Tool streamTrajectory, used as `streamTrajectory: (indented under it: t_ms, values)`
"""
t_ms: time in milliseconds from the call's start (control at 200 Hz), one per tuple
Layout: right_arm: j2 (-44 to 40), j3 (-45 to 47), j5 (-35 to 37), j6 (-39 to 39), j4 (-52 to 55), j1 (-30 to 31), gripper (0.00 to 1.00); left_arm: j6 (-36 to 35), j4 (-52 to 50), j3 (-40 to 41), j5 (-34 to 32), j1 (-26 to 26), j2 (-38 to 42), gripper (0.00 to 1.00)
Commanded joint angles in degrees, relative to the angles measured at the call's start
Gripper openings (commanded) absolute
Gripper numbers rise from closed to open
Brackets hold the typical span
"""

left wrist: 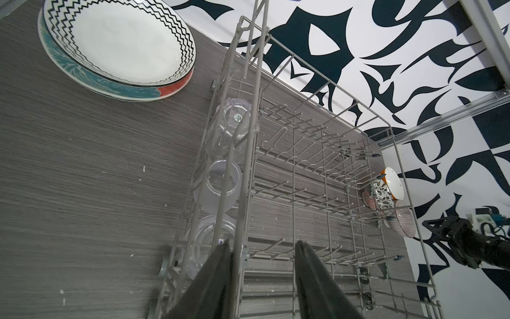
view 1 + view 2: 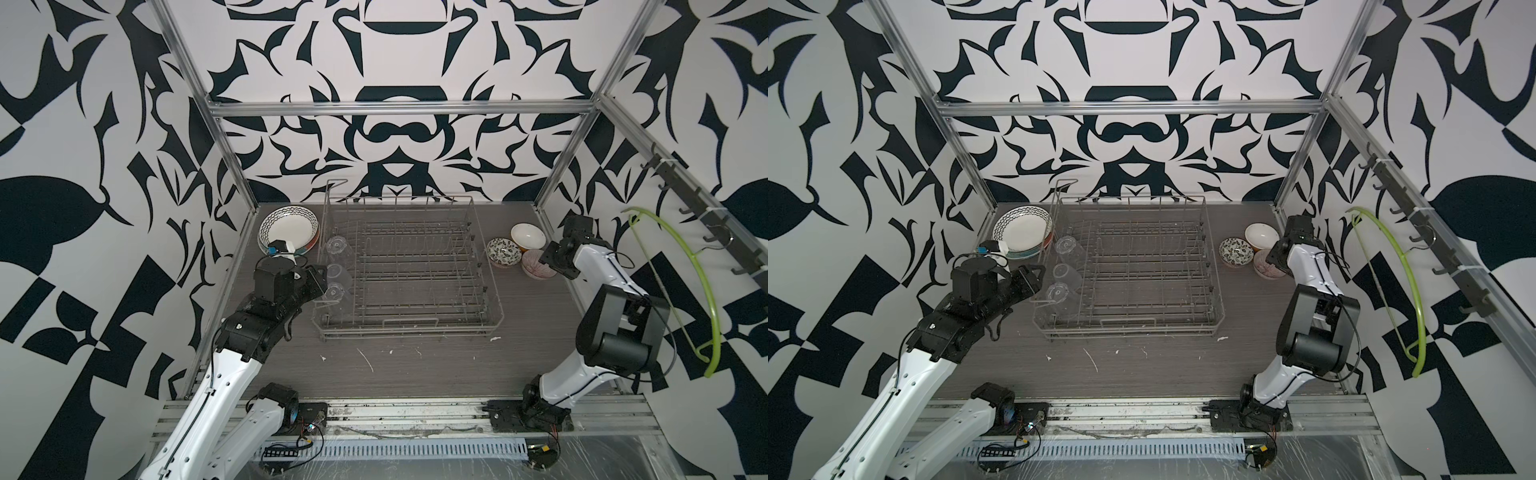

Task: Load bowls into a dish rack
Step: Pick up the bowl from the center of the board.

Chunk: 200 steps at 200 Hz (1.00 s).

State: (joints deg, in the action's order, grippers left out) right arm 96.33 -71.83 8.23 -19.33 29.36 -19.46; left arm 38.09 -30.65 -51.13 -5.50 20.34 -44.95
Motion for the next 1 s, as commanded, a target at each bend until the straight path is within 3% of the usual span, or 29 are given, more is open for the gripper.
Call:
streamTrajectory:
  t_ms: [0,460,765,845,940,995]
  values:
    - [0.81,-1.91,1.10,-0.71,-2.51,-0.60,0.59,-0.13,0.26,-1.60,0.62,0.23,1.53,0.44]
    - [7.26,-1.91,-5.60,-2.41,-4.91,-4.87,0.55,2.21,-5.60,-1.77,-0.97,0.23,7.28,0.44]
    - [10.08,-2.26,-8.63,-2.56,-5.55,-5.32,0.46,2.65,-5.76,-0.99,-0.74,0.22,7.55,0.44]
    - [10.52,-2.43,-9.41,-2.50,-5.64,-5.37,0.40,2.78,-5.27,-0.50,-0.68,0.23,7.48,0.44]
    - [10.72,-2.70,-9.99,-2.32,-5.63,-5.41,0.25,2.71,-4.93,-0.11,-0.80,0.18,7.43,0.44]
    - [10.72,-2.67,-9.99,-2.34,-5.56,-5.42,0.21,2.61,-4.91,-0.05,-0.83,0.14,7.36,0.44]
